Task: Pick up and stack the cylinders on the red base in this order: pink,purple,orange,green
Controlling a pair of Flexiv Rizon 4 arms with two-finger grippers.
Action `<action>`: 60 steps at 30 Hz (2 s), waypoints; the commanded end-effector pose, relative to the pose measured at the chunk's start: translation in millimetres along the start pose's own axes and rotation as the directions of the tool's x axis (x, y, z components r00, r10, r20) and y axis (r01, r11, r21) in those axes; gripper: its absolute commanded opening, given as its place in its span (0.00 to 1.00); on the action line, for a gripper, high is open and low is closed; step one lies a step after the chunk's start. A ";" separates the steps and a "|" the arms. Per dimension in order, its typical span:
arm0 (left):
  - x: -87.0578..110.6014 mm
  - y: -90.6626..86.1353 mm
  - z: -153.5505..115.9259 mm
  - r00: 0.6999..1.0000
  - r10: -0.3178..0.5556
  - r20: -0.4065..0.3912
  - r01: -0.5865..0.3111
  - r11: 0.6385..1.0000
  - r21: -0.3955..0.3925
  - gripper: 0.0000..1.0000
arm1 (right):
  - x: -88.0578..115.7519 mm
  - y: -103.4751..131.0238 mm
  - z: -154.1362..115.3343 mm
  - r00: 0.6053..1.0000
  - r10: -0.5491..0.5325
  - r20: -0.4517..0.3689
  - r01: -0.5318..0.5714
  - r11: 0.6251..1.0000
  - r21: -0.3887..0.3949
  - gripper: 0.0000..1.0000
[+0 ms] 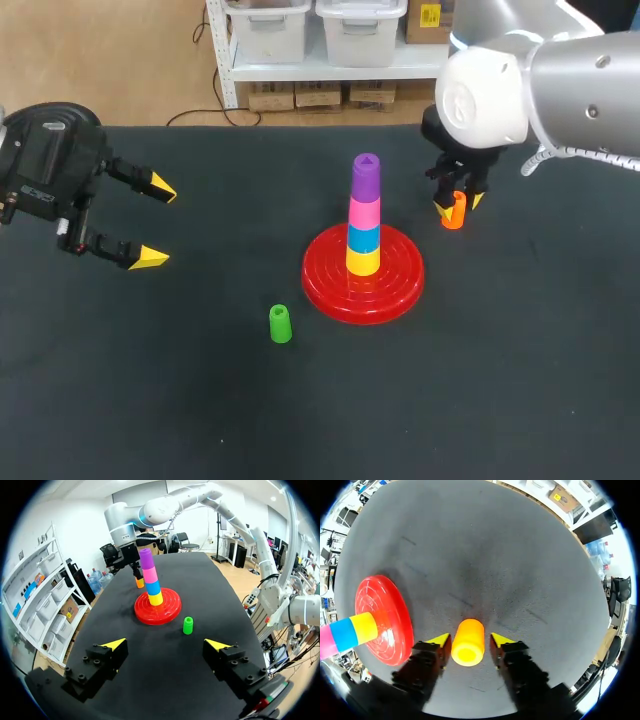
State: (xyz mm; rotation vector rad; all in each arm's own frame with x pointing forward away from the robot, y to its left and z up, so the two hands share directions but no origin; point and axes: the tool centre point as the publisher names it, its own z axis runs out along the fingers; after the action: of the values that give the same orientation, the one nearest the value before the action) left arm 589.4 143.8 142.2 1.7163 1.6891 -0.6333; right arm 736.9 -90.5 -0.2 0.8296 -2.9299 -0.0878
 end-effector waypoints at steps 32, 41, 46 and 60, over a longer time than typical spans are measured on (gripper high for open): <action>1.2 1.0 0.8 1.000 0.002 0.002 -0.002 1.000 0.000 1.00 | 21.9 36.5 -125.5 0.994 -0.043 0.099 0.028 0.989 0.144 0.00; 1.2 1.0 0.8 1.000 0.002 0.002 -0.002 1.000 0.000 1.00 | 33.5 83.7 -195.6 0.982 -0.130 0.137 0.099 0.972 0.211 0.00; 1.2 1.0 0.8 1.000 0.002 0.002 -0.002 1.000 0.000 1.00 | 36.7 104.7 -215.1 0.970 -0.179 0.162 0.145 0.969 0.202 0.00; 1.2 1.0 0.8 1.000 0.002 0.002 -0.002 1.000 0.000 1.00 | 25.5 153.7 -216.3 0.944 -0.301 0.133 0.267 0.937 0.226 0.00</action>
State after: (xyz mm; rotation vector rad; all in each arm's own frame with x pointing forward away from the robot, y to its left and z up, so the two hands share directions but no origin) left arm 589.4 143.8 142.2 1.7163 1.6891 -0.6333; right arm 658.4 15.4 231.8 1.3352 -2.9859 0.1241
